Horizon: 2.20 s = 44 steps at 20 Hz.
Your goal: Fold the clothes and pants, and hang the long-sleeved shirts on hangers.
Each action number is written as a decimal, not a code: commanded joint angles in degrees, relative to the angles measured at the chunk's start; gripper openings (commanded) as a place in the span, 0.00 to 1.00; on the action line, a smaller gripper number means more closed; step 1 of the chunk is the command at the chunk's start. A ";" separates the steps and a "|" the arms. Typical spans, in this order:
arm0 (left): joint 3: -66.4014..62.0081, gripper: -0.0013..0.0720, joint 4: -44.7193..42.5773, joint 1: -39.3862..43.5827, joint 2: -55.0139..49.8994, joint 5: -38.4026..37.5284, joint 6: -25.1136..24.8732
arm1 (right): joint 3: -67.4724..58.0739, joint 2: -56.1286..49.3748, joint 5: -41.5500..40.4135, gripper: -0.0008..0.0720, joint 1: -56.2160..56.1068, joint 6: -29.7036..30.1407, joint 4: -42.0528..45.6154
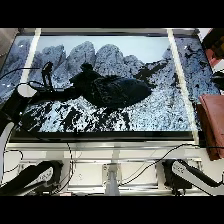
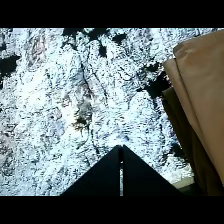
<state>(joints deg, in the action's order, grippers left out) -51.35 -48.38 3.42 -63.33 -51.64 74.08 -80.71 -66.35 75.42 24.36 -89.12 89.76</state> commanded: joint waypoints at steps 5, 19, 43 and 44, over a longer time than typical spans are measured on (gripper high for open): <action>0.00 0.75 -0.02 -0.04 -0.04 0.00 0.00 | -0.07 0.04 0.00 0.08 -0.07 0.00 0.00; 0.00 0.75 -3.65 -0.66 -4.68 3.54 -0.04 | -0.07 0.04 0.00 0.08 -0.07 -0.28 -2.25; -0.02 0.75 -15.52 -9.92 -4.72 7.32 -0.02 | 6.97 -20.22 -33.29 0.71 -58.90 49.72 -6.91; -0.02 0.75 -15.52 -9.92 -4.72 7.34 -0.02 | 6.97 -21.00 -36.09 0.73 -59.47 50.99 -6.99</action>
<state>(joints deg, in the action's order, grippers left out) -51.35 -63.86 -6.46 -68.07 -44.36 74.08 -74.50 -84.49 50.00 -31.35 -42.15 80.42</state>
